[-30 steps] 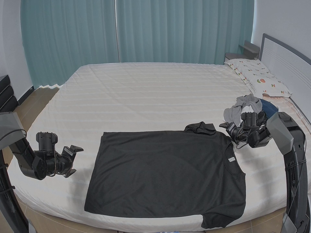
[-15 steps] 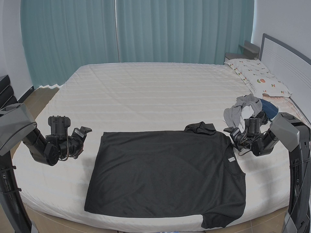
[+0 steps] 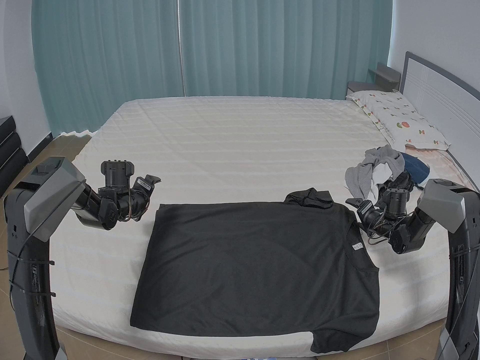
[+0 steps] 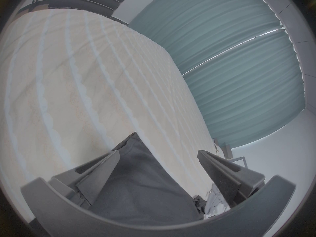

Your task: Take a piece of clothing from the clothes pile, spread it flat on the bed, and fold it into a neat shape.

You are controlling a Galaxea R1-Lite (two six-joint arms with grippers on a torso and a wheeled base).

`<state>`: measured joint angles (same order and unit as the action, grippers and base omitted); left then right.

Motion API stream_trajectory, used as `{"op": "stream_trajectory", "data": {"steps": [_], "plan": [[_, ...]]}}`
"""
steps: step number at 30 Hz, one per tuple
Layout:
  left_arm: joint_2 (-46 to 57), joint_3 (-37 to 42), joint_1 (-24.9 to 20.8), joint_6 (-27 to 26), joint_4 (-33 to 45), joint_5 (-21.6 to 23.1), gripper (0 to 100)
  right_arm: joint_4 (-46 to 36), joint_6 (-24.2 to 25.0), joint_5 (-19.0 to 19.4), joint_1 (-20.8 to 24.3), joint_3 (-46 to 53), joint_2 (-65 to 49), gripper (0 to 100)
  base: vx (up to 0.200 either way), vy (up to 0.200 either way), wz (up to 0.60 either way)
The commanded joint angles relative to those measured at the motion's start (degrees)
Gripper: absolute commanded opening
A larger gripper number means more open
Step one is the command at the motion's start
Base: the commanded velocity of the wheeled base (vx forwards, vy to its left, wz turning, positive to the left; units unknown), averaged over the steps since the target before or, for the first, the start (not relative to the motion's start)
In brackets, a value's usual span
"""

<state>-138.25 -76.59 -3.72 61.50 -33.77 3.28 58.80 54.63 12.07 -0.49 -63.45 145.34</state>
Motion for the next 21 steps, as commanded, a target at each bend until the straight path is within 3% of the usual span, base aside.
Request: {"op": "stream_trajectory", "data": {"steps": [1, 7, 15, 21], "plan": [[-3.87, -1.54, -0.41, -1.47, -0.07, -0.29, 100, 0.09, 0.04, 0.15, 0.05, 0.87, -0.14, 100, 0.000, 0.000, 0.00], [-5.18, -1.80, -0.94, -5.25, -0.42, -0.99, 100, 0.09, 0.04, 0.15, 0.05, 0.79, -0.14, 100, 0.000, 0.000, 0.00], [-8.96, -5.06, -3.23, -8.59, -1.04, -8.64, 100, 0.18, 0.04, 0.15, 0.05, 0.79, -0.05, 100, 0.000, 0.000, 0.00], [-10.81, -6.99, -3.23, -8.77, -1.04, -9.96, 100, 0.18, 0.04, 0.15, 0.05, 0.79, -0.05, 100, 0.000, 0.000, 0.00]]}}
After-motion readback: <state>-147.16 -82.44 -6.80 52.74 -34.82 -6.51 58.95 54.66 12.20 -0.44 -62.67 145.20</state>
